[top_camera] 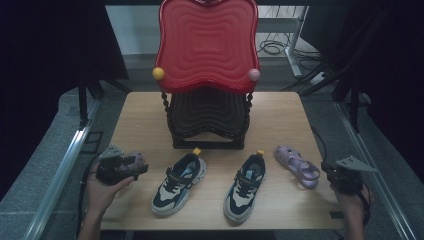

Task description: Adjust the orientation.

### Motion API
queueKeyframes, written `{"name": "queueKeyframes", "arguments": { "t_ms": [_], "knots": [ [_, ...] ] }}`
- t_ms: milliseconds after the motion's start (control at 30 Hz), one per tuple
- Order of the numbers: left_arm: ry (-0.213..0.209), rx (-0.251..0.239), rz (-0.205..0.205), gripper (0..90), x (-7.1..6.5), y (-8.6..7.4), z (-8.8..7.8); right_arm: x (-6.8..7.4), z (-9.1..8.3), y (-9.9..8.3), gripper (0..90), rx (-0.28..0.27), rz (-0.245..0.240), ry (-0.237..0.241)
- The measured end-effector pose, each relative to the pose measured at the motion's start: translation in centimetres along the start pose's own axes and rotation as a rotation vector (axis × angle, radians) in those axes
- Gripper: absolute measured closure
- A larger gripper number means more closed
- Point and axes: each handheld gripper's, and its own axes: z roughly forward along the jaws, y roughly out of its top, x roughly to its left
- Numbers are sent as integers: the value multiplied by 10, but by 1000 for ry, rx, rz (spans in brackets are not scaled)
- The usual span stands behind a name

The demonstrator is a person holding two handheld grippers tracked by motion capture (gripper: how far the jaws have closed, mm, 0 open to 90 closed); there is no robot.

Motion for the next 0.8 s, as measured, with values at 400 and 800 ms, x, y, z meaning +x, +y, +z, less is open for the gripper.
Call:
{"name": "queueKeyframes", "arguments": {
  "t_ms": [400, 800],
  "knots": [
    [-37, 20, 0, 340, -1, -1, 6, 15, 5, 5, 894, -7, -42, 9],
    [-32, 6, -5, 340, 1, -1, 1, 25, 3, 11, 900, -23, -58, 39]
  ]
}}
